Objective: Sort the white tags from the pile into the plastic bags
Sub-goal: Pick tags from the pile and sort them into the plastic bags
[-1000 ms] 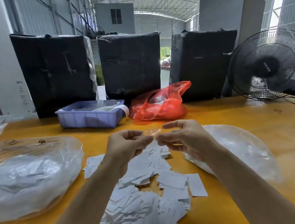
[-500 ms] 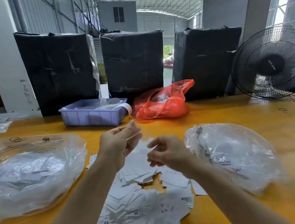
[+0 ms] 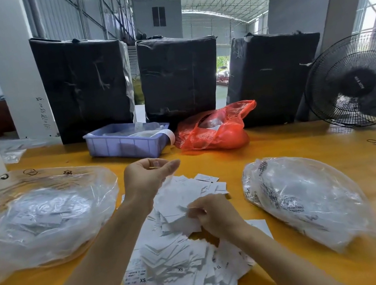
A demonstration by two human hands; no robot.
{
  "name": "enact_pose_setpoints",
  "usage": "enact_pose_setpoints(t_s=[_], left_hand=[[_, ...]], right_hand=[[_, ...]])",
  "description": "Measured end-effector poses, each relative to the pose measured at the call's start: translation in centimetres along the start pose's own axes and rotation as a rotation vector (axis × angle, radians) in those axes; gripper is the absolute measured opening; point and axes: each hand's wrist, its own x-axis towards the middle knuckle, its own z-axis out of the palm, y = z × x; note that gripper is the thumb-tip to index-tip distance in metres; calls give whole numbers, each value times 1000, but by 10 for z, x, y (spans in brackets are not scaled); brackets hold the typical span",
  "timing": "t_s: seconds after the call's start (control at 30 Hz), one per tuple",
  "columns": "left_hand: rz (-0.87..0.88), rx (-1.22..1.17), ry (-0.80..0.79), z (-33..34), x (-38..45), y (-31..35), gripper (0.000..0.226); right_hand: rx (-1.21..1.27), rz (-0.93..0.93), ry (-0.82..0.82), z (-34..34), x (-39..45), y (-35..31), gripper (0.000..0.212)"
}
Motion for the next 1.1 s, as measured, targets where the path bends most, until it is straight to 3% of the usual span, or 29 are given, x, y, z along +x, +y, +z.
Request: enact_pose_setpoints(t_s=[0.07,0.17,0.23,0.33,0.43,0.57,0.93,1.1], left_hand=[[7,-8,19,-1,2,-2,23],[-7,-62,57,-1,6,-4,14],[-26,-53,49,0,8,-5,12],[-46,55,-54,0,5,-6,14],[-73,167,-192,3,-1,-5,9],[-86,258,-276,7,-5,-2,8],[-66,262,-313,7,-9,3,7],[-60,274,-327,7,-9,4,9]], right_hand=[[139,74,50,-13,-2,2,45],[659,271,187,-32,-1,8,24],[1102,394,160,-47,-2,10,17],[1348,424,79,-64,-5,10,13],[1311,369,40,-74,-6,4,14],[1083,237,60,-82,-8,-5,11],[797,157,156,-100,-10,-1,18],[702,109,131,-107,-11,0,10]])
